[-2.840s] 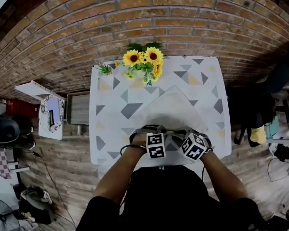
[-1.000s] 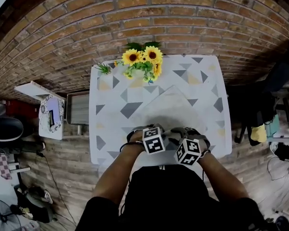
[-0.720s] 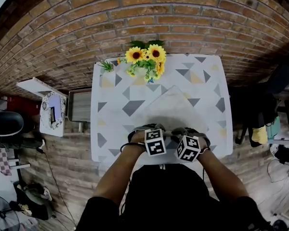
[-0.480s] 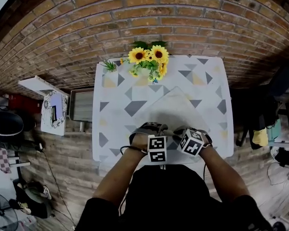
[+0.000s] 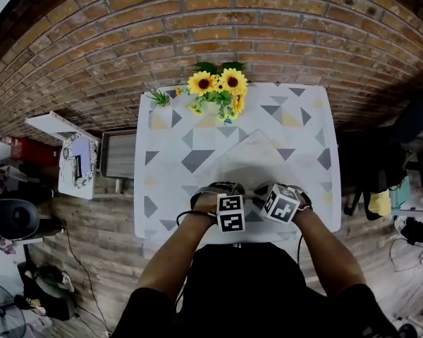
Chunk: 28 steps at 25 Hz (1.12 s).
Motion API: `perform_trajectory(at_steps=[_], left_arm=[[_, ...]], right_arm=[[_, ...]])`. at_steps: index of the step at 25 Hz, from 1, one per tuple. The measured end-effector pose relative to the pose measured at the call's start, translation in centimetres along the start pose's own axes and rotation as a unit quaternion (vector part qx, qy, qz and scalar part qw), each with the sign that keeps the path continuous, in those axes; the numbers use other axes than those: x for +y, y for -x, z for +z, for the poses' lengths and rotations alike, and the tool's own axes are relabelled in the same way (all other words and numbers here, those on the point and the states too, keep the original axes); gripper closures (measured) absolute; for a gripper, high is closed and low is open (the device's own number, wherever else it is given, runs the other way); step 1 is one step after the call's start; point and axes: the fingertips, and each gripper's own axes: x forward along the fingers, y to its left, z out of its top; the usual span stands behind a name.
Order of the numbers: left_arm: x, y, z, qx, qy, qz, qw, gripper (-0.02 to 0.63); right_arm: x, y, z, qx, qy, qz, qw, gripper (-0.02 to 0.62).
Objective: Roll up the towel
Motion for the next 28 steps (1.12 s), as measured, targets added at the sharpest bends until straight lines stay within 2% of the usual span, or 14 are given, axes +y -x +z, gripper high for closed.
perform_trajectory(at_steps=[4,9,14,18,21,24,28], left_arm=[[1.3,0.6,-0.2,-0.009,0.017,0.014,0.9997,0.469],[1.8,1.4,0.6,-0.011,-0.025,0.062,0.9977,0.464],[1.6,0.1,0.5,0.007,-0.040,0.067,0.9969,0.407],[2.5,-0.3,0.0,0.008,-0.021,0.068,0.9975,0.408],[3.6,0.0,0.1,-0.011,0.014,0.063,0.9978,0.408],[4.6,0.3,-0.2,-0.021,0.040,0.061,0.9971,0.408],[5.7,0.6,-0.5,-0.022,0.052,0.073,0.9957,0.408]], right_arm=[[-1.0,0.2,0.2,-0.003,-0.002,-0.014,1.000,0.494],[-2.8,0.5,0.5,-0.003,-0.004,-0.040,0.999,0.492],[-4.6,1.3,1.0,-0.014,-0.015,-0.094,0.995,0.489],[-5.0,3.0,1.3,-0.040,-0.015,-0.135,0.990,0.488],[-3.6,3.5,1.1,-0.052,0.002,-0.131,0.990,0.472],[-2.5,2.5,0.1,-0.032,0.018,-0.125,0.992,0.410],[-2.8,1.1,-0.5,-0.008,0.030,-0.143,0.989,0.379]])
